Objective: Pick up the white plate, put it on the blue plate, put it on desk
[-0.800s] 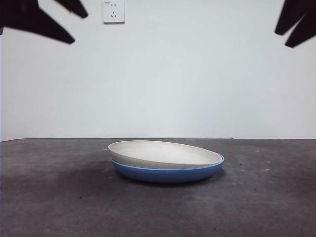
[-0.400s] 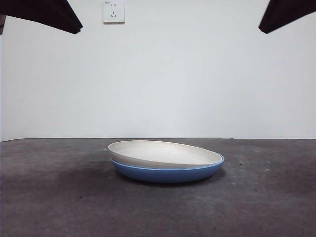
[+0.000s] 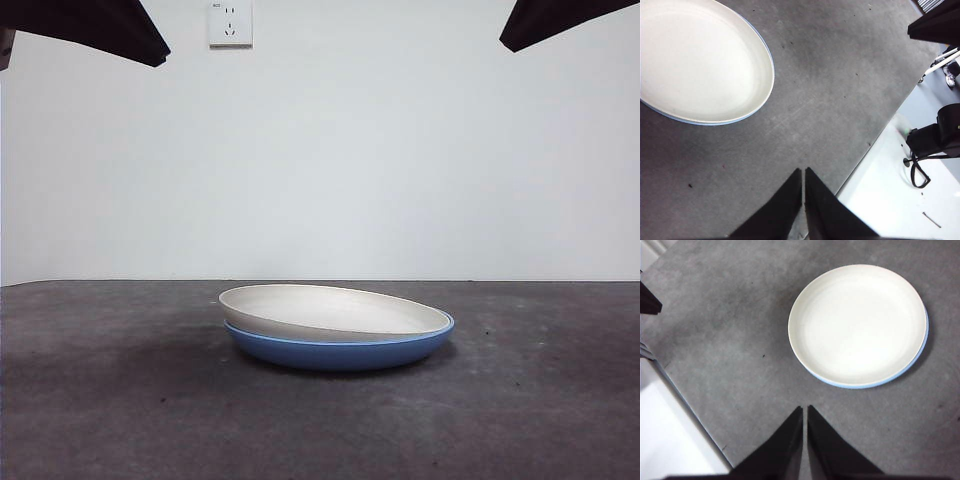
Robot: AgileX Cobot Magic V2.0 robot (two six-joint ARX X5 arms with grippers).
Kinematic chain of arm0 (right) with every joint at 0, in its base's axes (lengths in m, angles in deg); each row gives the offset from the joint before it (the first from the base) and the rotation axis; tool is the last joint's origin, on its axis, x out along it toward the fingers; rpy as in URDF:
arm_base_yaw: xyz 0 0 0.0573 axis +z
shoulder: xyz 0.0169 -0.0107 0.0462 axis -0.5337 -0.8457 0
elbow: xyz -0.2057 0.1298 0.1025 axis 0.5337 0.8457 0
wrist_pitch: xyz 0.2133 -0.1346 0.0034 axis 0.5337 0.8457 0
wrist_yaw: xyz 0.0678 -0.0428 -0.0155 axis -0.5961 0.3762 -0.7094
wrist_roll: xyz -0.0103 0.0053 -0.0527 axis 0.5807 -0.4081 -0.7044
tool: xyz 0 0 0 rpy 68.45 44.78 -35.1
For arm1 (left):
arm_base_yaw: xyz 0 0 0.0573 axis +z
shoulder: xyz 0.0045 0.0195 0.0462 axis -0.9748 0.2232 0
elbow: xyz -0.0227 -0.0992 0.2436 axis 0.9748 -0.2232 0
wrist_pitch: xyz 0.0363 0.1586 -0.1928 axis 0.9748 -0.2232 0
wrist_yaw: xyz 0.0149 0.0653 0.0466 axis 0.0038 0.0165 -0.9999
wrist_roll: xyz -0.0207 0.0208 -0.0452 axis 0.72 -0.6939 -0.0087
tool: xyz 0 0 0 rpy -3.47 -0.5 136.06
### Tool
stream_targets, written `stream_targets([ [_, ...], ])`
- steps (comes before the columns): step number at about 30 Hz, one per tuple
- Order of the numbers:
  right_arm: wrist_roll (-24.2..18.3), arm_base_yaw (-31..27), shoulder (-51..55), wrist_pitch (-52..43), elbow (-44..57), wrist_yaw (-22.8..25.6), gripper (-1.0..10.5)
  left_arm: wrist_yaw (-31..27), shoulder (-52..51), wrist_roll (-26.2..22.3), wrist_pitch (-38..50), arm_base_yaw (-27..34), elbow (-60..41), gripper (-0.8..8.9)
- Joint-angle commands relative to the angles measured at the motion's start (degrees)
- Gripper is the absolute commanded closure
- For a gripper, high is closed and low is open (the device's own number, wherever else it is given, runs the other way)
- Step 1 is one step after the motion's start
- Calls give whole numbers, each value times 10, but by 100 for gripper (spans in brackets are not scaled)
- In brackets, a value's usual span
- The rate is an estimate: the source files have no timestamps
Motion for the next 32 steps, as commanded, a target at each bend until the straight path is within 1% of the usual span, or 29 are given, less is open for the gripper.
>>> stream_targets([
  [1,-3,3,-4,-11,-6,0,939,-17,-24,-95,10,15,6,804],
  [3,-3,3,-4,-11,-6,0,939,-45,-52,-115,54,43,2,804],
  [4,-3,3,-4,-11,-6,0,939,-61,-70,-115,81,65,0,804],
  [8,-3,3,-4,-11,-6,0,939,-89,-146,-117,184,158,-24,804],
  [9,-3,3,-4,-11,-6,0,938,-106,-168,-117,215,183,-37,804],
  [11,-3,3,-4,-11,-6,0,939,-160,-212,-117,266,221,-69,804],
  [13,-3,3,-4,-11,-6,0,939,-238,-262,-116,309,251,-110,804],
  [16,-3,3,-4,-11,-6,0,939,-330,-332,-115,349,275,-174,804],
  [19,-3,3,-4,-11,-6,0,939,-395,-397,-114,367,287,-242,804],
  [21,-3,3,-4,-11,-6,0,939,-411,-431,-114,367,292,-283,804],
  [25,-3,3,-4,-10,-6,0,939,-412,-491,-110,367,299,-372,804],
  [30,-3,3,-4,-10,-6,0,939,-412,-534,-70,367,299,-452,804],
  [32,-3,3,-4,-10,-6,0,939,-412,-546,-66,366,299,-474,804],
])
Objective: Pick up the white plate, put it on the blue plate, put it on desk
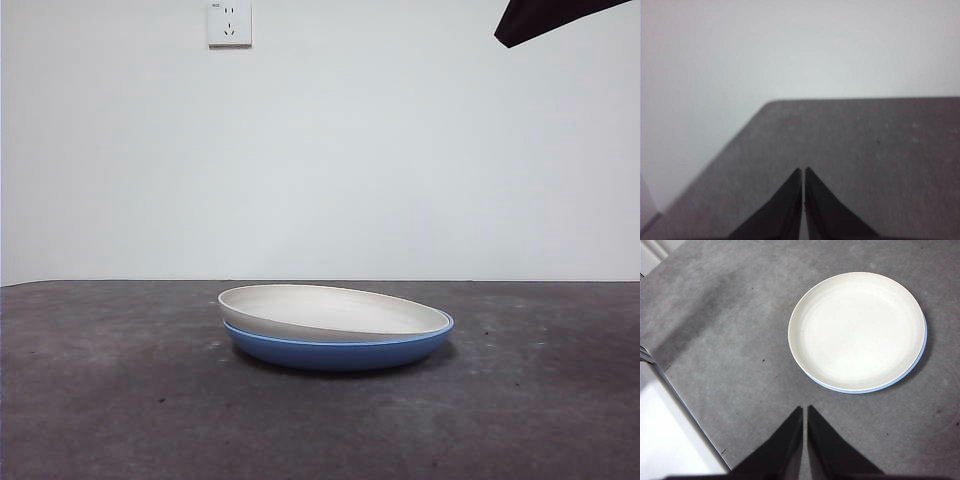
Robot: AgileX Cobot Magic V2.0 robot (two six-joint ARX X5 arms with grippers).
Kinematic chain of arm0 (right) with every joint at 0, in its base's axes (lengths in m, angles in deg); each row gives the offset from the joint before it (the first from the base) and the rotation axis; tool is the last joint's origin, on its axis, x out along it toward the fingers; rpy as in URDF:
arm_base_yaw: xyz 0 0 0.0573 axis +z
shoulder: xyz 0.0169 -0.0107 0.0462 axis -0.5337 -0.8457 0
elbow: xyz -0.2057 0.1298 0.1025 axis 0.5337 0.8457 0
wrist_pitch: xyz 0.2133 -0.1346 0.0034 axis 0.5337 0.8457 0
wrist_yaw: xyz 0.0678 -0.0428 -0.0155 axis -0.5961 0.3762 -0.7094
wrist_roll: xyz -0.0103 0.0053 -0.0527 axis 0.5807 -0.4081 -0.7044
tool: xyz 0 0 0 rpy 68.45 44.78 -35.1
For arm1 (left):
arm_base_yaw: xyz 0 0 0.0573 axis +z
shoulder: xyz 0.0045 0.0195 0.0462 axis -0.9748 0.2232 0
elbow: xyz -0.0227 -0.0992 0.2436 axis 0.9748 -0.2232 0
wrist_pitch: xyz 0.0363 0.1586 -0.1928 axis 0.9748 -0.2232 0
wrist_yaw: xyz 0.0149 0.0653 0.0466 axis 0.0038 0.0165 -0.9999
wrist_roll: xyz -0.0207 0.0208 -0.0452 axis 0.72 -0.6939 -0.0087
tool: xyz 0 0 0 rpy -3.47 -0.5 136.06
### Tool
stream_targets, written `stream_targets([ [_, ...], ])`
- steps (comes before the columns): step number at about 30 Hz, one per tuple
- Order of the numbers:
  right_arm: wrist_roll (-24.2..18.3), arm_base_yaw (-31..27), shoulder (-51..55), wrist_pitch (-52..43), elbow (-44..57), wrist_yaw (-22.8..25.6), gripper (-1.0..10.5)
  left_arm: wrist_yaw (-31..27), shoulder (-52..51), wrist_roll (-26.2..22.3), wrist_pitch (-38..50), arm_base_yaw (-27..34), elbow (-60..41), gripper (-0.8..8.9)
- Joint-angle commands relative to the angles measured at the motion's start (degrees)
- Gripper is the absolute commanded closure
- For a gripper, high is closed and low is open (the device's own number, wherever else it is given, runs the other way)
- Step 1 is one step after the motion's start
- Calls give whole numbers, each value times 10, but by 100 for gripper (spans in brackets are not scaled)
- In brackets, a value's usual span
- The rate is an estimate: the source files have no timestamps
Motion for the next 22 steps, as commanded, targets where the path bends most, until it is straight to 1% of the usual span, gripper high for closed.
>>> stream_targets([
  [1,-3,3,-4,-5,-6,0,939,-2,-15,18,2,2,-25,804],
  [3,-3,3,-4,-5,-6,0,938,-2,-26,19,0,2,-40,804],
  [7,-3,3,-4,-5,-6,0,938,-2,-50,39,-12,2,-60,804],
  [13,-3,3,-4,-5,-6,0,939,-2,-49,50,-19,2,-79,804],
  [16,-3,3,-4,-5,-6,0,939,-1,-49,71,-56,2,-81,804],
  [19,-3,3,-4,-5,-6,0,939,-1,-49,87,-55,2,-81,804],
  [22,-3,3,-4,-5,-6,0,938,-1,-49,88,-54,2,-81,804],
])
